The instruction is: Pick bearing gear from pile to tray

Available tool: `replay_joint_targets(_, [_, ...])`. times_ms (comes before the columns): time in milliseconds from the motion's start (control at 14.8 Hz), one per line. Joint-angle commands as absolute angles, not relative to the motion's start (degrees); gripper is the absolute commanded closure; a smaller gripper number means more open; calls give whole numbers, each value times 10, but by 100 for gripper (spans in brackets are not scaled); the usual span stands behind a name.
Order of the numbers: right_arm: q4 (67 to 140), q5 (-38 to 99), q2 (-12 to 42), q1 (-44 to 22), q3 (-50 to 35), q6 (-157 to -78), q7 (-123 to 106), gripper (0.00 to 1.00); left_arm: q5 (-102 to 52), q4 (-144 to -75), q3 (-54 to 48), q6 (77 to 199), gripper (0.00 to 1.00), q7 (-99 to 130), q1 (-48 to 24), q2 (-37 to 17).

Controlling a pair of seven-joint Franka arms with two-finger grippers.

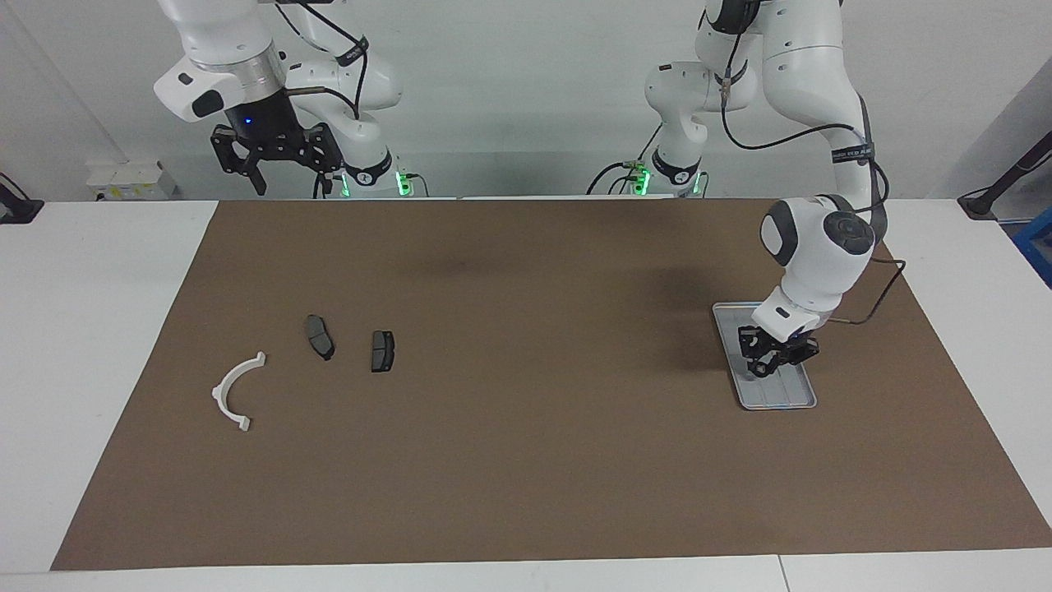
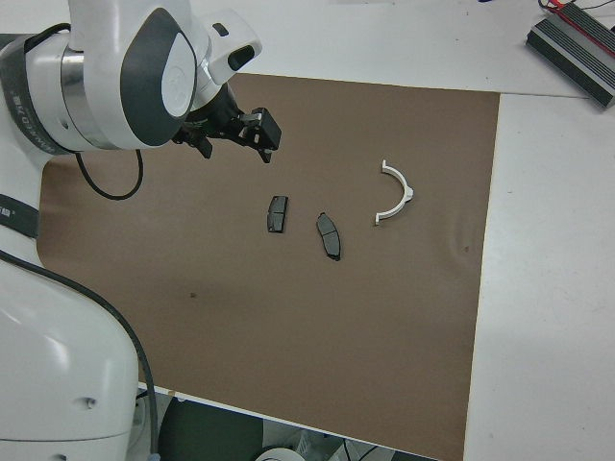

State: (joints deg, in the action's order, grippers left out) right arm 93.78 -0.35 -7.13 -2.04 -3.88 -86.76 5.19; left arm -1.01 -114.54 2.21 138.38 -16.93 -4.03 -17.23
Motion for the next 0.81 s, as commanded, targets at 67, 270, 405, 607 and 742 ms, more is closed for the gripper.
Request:
replay_joint_targets(67, [936,12,-76,-18,-39,-861,53,0,2,-1152,17,1407,100,-188,-25,-175])
replay_joint_targets(270, [936,11,-76,-19,-39,-860,53,0,2,-1152,17,1408,100,-198,-19,-178])
replay_joint_targets(405, [936,11,-76,-17,-38,-861,53,0,2,-1153,17,1410,100,-197,-21,-178])
replay_joint_targets(607, [936,12,-76,-15,-38,-860,53,0,2,-1172,16,1432,100,-196,-24,-179])
replay_joint_targets(742, [936,11,-76,-15,-38,-860,53,0,2,-1179,16,1433,100,-197,-25,-178])
